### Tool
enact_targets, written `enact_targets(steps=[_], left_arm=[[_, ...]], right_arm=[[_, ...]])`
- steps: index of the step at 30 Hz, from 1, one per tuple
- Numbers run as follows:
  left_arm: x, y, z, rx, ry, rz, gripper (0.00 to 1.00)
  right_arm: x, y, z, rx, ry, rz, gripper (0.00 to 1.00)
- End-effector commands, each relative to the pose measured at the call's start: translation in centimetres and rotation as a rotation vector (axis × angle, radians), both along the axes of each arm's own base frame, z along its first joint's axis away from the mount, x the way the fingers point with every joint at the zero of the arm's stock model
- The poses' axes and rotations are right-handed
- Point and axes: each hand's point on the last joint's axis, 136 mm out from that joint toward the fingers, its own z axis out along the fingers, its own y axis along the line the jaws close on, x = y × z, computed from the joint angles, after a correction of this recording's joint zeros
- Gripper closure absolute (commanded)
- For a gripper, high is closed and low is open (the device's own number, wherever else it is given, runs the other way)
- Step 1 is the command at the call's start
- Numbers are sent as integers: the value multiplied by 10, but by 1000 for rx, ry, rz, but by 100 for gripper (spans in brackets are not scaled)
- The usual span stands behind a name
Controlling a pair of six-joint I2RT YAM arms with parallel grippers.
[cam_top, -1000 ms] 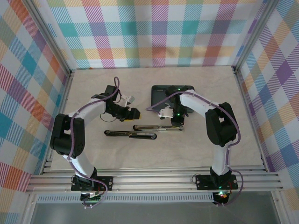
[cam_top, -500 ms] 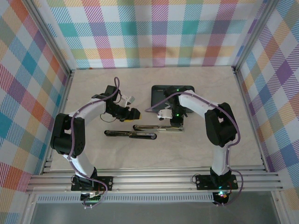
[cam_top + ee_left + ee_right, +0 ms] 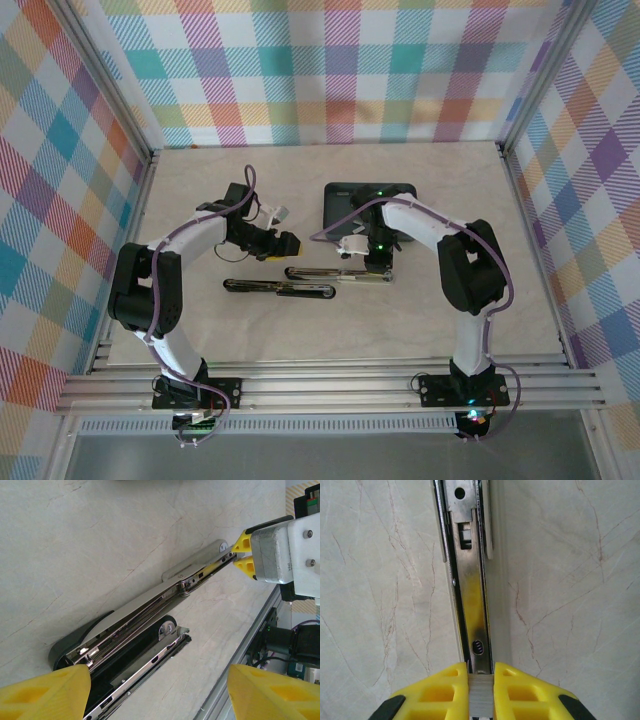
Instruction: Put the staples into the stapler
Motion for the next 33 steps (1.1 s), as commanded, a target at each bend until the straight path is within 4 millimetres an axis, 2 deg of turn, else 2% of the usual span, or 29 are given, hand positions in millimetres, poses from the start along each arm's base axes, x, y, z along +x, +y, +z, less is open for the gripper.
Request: enact_targets(steps=[1,19,33], left_arm=[[3,1,6,-12,-2,-4,28],[3,1,6,-14,-1,-5,28],[3,1,6,-12,0,-4,28]], right_arm=[[-8,-3,-7,-29,47,23,84],[-6,-8,-10,-65,42,18,84],[-5,-9,-10,-70,34,11,77]])
